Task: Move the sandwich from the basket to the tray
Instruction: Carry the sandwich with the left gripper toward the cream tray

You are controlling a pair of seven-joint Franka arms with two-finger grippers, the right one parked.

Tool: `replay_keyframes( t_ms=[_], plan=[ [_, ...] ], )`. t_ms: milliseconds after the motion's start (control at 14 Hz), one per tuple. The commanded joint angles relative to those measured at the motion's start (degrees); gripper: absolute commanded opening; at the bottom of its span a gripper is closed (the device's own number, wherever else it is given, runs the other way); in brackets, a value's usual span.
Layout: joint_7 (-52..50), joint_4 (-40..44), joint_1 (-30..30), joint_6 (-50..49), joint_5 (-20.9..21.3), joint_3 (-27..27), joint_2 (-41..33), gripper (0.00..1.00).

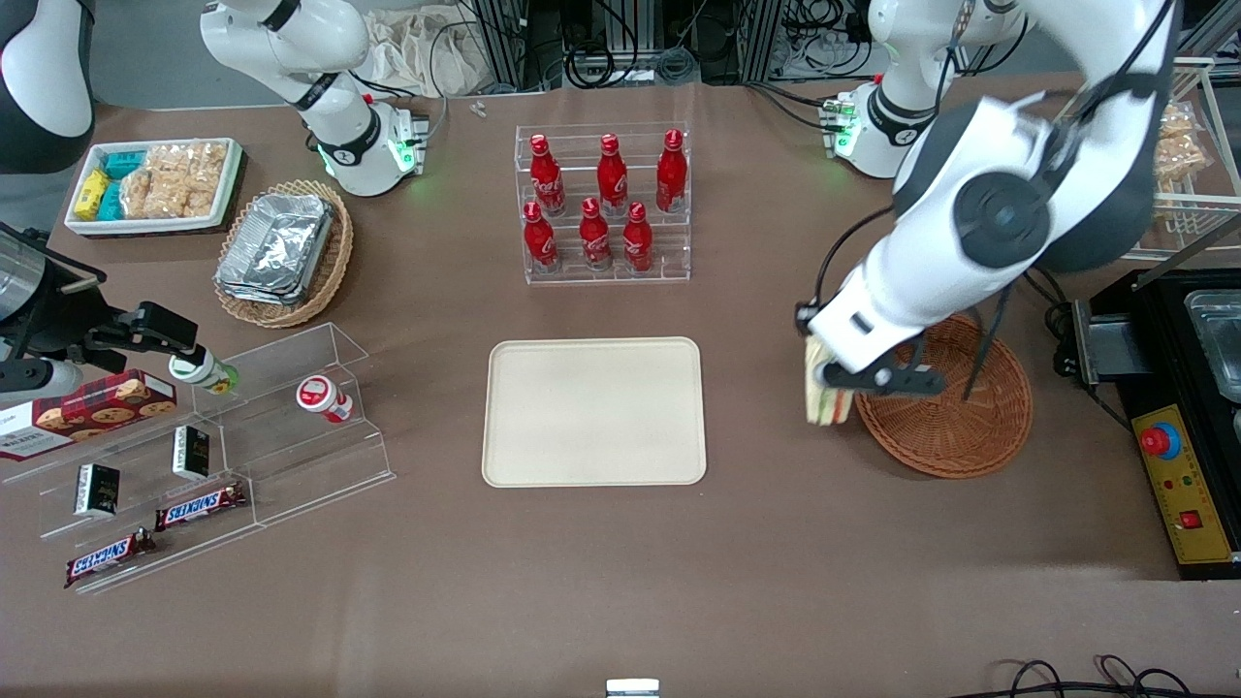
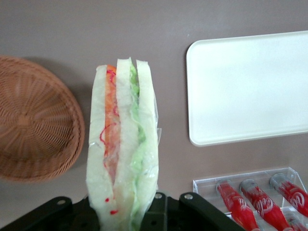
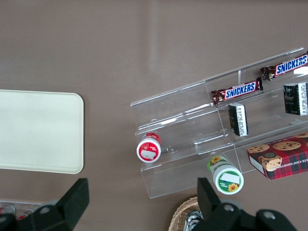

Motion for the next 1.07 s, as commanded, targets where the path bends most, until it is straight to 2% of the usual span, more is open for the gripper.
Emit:
replay_keyframes(
  t_ms=[0,214,500,571,786,929,1000],
  plan=[
    [-8.4,4.0,-7.2,4.1,7.3,-0.5,9.2,0.07],
    [-18.1,4.6,-12.8,12.5,14.1,-0.4,16.1,0.07],
    [-23.0,4.4,-15.7,20.8,17.6,-0.3,22.3,0.08],
    [-24.6,4.3,-16.1,21.2,18.3,-0.3,23.3,0.11],
    [-26.2,4.4,-17.0,21.3,20.5,-0.3,24.8,0.11],
    [-26.5,4.4,-17.0,21.7,20.5,-0.3,25.2,0.11],
    [-27.2,4.3,-17.0,22.7,20.5,-0.3,25.4,0.15]
  ],
)
